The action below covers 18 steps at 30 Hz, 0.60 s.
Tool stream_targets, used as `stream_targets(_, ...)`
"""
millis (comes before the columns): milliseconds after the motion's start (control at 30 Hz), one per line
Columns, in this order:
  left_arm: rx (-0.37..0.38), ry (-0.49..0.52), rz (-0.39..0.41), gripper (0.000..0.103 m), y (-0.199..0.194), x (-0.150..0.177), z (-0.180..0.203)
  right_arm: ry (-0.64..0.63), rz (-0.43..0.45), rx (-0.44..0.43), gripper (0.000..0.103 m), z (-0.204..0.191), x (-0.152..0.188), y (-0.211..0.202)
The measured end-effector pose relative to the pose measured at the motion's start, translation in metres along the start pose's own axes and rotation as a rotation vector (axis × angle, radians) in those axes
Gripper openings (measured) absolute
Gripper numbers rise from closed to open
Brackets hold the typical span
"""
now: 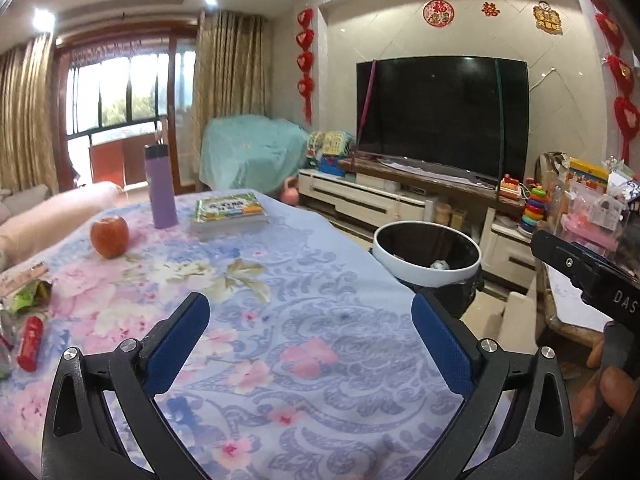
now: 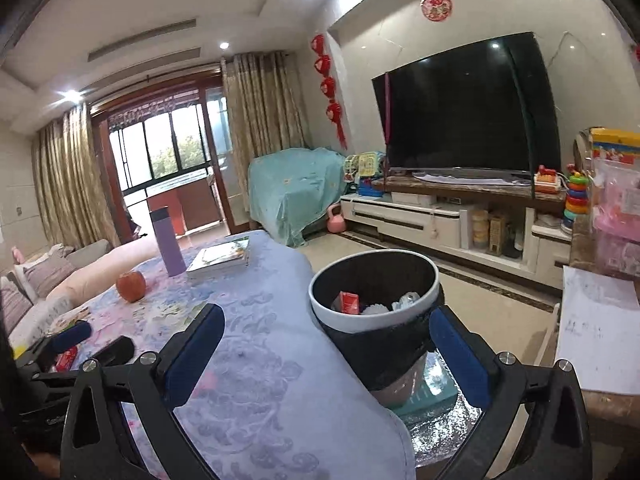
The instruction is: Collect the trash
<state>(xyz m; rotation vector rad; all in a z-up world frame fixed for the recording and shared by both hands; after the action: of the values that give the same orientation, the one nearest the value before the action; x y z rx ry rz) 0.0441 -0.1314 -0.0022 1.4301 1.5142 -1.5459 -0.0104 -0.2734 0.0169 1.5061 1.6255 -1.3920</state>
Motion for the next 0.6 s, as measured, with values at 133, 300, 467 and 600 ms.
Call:
stream_targets(133, -0.035, 0.003, 0.012, 0.103, -0.003, 0.001, -0.003, -0.027, 0.039, 0.018, 0.103, -0.003, 0.004, -0.007)
stream_targets(300, -0.063, -0.003, 0.024, 0.103, -0.008, 0.005, -0.007, -0.049, 0.060, 0.030, 0.103, -0.006, 0.009, -0.011)
stream_targets(467, -0.070, -0.008, 0.028, 0.103, -0.012, 0.005, -0.009, -0.050, 0.065, 0.027, 0.103, -0.007, 0.008, -0.011)
stream_targets(600, -0.073, 0.001, 0.019, 0.103, -0.012, 0.006, -0.009, -0.056, 0.073, 0.024, 0.103, -0.009, 0.009, -0.013)
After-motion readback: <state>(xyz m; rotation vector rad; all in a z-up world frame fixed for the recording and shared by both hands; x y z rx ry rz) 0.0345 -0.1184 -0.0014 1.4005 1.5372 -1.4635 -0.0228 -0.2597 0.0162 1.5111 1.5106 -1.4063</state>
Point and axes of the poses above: each gripper's, at about its wrist camera, not at the fingertips, and y roughly the way its jaws point, z to its right, x to its underside, the point moved 2 cm from there along y, roughly the way its jaws point, and after that the axes turned 12 degrees about y, right-handed, at the moved point
